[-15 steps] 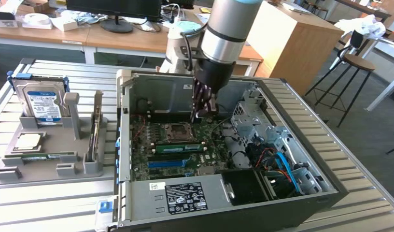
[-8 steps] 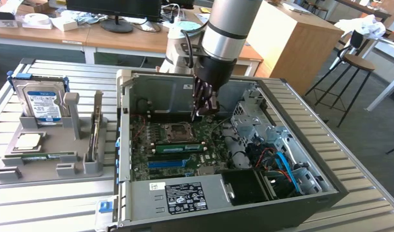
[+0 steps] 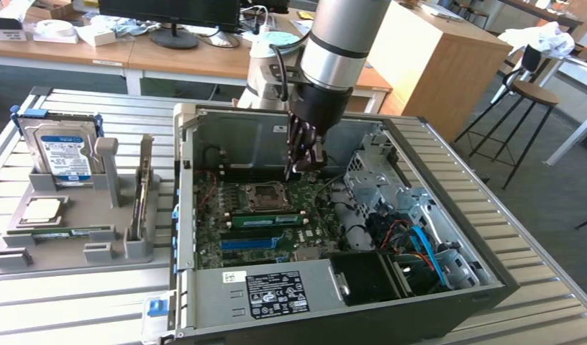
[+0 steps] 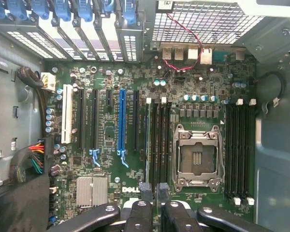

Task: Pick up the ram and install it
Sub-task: 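Insert the ram into the slot, then press down the ram until it locks into place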

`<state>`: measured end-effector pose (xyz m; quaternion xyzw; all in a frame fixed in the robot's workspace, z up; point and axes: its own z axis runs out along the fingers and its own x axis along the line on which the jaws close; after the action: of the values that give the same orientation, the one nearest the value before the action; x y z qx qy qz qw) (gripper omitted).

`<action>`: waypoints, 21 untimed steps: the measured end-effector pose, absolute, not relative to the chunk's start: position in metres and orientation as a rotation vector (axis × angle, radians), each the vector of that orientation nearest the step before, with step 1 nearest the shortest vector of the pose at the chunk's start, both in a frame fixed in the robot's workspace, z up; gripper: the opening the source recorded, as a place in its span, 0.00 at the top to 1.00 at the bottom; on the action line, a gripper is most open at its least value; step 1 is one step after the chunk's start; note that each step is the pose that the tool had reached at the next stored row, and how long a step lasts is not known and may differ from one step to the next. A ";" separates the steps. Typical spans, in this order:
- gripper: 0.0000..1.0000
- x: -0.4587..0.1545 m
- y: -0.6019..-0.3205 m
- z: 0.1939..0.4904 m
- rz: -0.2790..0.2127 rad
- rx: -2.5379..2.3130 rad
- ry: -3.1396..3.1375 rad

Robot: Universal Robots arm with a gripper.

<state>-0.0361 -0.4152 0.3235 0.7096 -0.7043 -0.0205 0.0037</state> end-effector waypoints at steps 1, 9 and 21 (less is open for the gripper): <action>0.81 -0.036 -0.415 0.324 -0.064 2.224 -2.207; 0.81 -0.036 -0.415 0.331 -0.064 2.224 -2.207; 0.81 -0.036 -0.415 0.331 -0.064 2.224 -2.207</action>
<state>-0.0360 -0.4152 0.3309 0.7097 -0.7042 -0.0205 0.0037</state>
